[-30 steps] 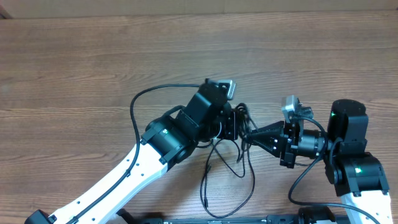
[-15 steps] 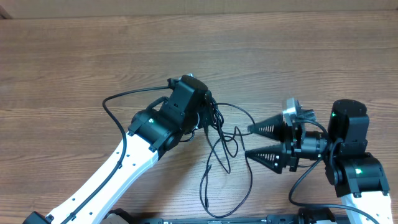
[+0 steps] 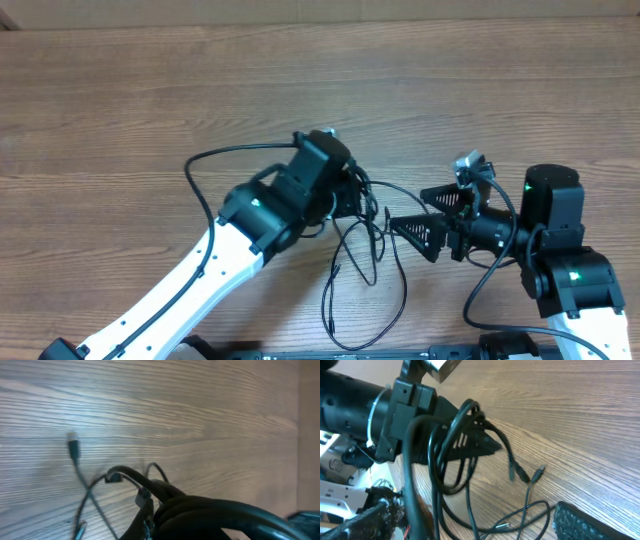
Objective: Untangle cables
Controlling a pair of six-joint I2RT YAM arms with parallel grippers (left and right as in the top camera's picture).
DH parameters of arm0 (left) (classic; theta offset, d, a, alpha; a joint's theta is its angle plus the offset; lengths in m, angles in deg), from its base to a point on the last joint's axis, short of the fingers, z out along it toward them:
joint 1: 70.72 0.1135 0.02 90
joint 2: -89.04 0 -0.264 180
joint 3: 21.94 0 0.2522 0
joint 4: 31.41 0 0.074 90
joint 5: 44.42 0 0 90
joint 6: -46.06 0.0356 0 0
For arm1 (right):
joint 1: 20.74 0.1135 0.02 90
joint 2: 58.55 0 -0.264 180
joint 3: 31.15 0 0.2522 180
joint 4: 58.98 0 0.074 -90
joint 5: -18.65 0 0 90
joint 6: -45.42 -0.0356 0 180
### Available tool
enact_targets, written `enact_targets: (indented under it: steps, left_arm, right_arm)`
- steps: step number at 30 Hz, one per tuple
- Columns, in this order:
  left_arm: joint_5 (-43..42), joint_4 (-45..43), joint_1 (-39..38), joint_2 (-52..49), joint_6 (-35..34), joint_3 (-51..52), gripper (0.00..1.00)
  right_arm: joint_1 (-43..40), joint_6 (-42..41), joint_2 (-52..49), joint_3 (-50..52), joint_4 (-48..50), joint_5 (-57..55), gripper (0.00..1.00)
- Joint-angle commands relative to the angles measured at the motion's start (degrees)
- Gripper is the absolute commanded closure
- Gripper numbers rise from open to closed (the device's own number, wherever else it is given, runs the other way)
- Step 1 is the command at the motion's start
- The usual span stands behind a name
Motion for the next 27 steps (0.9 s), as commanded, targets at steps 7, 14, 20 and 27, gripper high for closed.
enact_targets:
  steps: [7,14,20,27]
  left_arm:
    - [0.35,-4.61,-4.2,0.13,-1.05,-0.57,0.96]
    - [-0.52,-4.59,-4.2,0.13,-0.98,-0.57,0.96]
    - [-7.63,-5.27,-4.22,0.13,-0.48,-0.57,0.96]
    - [-10.67,-5.51,-6.19,0.13,2.19,-0.57,0.96]
  right_arm:
    - [0.87,1.49,0.42,-0.42,-1.31,-7.82,0.21]
    - [0.87,-6.05,0.42,-0.42,-1.29,-18.97,0.34]
    - [0.87,-6.69,0.42,-0.42,-1.14,-19.65,0.34]
    - [0.87,-11.72,0.42,-0.42,-0.92,-24.61,0.35]
